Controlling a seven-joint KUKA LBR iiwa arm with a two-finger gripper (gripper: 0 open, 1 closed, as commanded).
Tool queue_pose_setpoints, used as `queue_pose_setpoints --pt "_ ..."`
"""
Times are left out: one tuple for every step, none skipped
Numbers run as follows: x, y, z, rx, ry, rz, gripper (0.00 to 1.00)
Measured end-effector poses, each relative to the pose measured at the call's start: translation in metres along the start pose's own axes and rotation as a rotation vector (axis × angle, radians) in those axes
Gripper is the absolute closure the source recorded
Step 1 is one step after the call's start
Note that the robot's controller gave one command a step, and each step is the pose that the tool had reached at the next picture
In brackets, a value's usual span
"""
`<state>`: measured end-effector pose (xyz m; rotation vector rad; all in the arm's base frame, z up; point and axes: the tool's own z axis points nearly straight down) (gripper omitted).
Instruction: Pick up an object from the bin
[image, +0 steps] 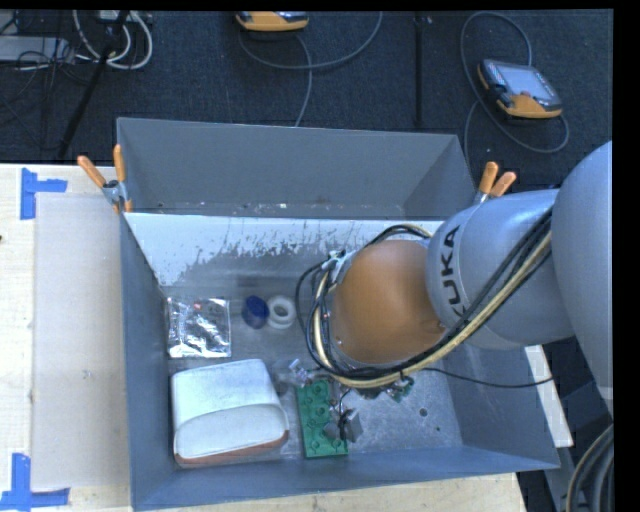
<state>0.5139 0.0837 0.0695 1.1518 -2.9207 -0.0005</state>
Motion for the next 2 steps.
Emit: queue_pose_setpoints --pt "0.000 0.000 -0.002 -0.002 0.002 0.004 1.00" --pt "-0.010 -0.009 -0.131 0.006 -0.009 -0.020 1.00"
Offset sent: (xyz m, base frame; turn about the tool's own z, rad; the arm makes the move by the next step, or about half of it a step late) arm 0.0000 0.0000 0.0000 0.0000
